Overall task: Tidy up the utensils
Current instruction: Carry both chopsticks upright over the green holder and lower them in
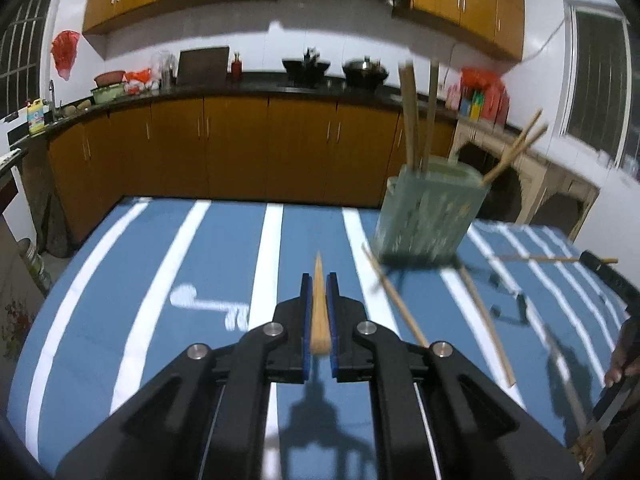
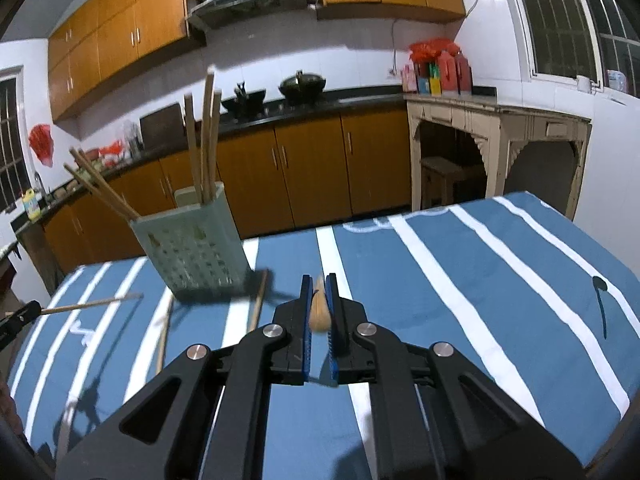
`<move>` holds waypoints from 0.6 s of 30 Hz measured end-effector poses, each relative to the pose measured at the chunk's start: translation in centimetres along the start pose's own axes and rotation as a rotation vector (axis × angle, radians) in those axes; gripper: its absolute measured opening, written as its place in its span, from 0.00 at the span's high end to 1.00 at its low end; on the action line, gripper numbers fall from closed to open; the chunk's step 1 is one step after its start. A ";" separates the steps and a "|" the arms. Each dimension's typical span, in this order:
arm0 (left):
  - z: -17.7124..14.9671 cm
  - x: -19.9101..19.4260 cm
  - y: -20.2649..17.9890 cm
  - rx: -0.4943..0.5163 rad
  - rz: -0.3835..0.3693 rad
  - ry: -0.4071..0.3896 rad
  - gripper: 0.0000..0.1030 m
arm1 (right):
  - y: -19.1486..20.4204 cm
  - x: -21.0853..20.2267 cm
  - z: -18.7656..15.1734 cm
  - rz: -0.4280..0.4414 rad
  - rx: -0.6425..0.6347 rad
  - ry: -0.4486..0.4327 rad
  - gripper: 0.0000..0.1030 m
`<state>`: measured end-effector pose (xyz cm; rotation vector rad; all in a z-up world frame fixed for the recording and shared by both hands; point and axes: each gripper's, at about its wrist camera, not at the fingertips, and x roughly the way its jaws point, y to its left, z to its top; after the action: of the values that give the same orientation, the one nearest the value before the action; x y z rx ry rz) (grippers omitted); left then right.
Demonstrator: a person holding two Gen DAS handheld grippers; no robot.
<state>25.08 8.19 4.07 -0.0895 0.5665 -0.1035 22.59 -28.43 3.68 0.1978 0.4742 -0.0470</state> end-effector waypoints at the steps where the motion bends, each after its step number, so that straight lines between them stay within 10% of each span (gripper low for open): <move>1: 0.2 -0.3 -0.1 -0.007 -0.002 -0.012 0.92 | 0.0 -0.1 0.3 0.007 0.007 -0.011 0.93; 18: 2.4 -2.2 1.0 -0.081 -0.025 -0.097 0.93 | 0.2 -1.4 2.2 0.056 0.038 -0.082 0.93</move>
<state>24.61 9.59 7.17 -0.1793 0.4726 -0.0996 22.32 -28.69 6.27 0.2459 0.3863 -0.0093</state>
